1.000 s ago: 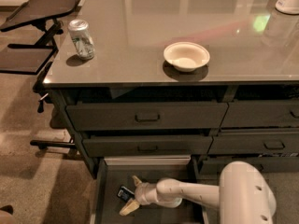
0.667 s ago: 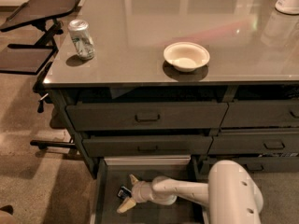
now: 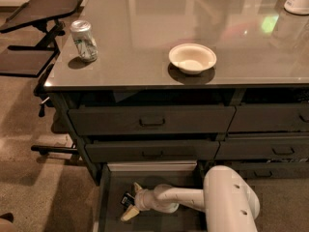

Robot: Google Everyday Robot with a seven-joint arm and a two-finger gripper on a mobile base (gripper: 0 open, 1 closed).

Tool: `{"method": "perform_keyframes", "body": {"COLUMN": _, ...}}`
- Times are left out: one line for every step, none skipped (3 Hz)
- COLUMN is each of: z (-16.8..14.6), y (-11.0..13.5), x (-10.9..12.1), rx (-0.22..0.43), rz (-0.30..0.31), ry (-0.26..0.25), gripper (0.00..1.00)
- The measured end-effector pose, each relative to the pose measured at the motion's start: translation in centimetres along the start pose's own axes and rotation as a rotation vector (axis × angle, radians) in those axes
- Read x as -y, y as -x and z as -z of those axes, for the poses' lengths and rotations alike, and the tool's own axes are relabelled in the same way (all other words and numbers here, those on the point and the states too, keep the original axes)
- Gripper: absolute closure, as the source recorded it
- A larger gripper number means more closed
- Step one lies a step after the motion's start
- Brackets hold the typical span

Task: Pick rxbar blueberry from bottom drawer and place on counter

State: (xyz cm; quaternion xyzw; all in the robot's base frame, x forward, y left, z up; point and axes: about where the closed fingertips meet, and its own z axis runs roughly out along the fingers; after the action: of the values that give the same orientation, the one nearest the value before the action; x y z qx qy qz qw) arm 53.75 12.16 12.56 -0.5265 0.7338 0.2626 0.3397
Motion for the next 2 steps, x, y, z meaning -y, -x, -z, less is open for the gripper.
{"method": "perform_keyframes", "body": {"z": -0.22, "y": -1.16, "x": 0.18, "rx": -0.019, "rz": -0.004, "ry": -0.020, "gripper": 0.00}}
{"method": "perform_keyframes", "body": {"z": -0.19, "y": -1.63, "x": 0.31, "rx": -0.028, "rz": 0.000, "ry": -0.044, "gripper": 0.18}}
